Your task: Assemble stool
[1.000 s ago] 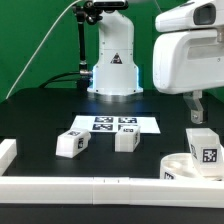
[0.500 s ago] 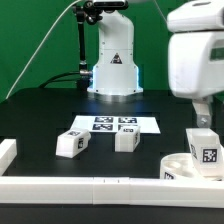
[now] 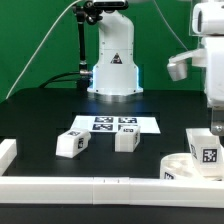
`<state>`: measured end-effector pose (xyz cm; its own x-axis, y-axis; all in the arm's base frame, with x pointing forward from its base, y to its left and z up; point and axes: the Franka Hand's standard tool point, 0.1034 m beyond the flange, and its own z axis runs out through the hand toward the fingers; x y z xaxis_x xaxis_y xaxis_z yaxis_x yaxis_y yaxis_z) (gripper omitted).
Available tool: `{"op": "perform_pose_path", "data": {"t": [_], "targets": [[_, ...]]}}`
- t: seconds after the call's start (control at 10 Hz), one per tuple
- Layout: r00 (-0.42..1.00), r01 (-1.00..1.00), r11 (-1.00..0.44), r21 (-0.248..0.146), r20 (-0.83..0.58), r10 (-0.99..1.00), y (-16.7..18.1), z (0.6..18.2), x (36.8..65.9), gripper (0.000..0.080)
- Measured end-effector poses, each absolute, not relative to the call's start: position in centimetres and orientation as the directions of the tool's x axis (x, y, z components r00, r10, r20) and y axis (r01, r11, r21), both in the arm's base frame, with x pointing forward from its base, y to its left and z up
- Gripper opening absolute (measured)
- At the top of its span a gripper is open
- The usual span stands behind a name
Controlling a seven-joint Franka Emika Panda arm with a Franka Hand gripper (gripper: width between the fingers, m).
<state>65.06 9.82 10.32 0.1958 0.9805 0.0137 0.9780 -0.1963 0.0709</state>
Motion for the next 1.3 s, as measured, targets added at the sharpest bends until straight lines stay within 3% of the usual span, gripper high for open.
{"op": "perform_pose_path", "data": {"t": [0.5, 0.8, 1.0, 1.3], "targets": [[-0.148, 0.986, 0.152, 0.061, -0.063, 0.987, 9.3, 9.3, 65.0, 0.0649], [-0.089, 0.995, 0.092, 0.05, -0.059, 0.994, 9.3, 8.3, 64.6, 0.0637], [-0.075, 0.996, 0.078, 0.046, -0.059, 0.995, 9.2, 8.0, 64.5, 0.0337], [-0.037, 0.998, 0.04, 0.047, -0.057, 0.998, 9.2, 8.0, 64.5, 0.0337]]}}
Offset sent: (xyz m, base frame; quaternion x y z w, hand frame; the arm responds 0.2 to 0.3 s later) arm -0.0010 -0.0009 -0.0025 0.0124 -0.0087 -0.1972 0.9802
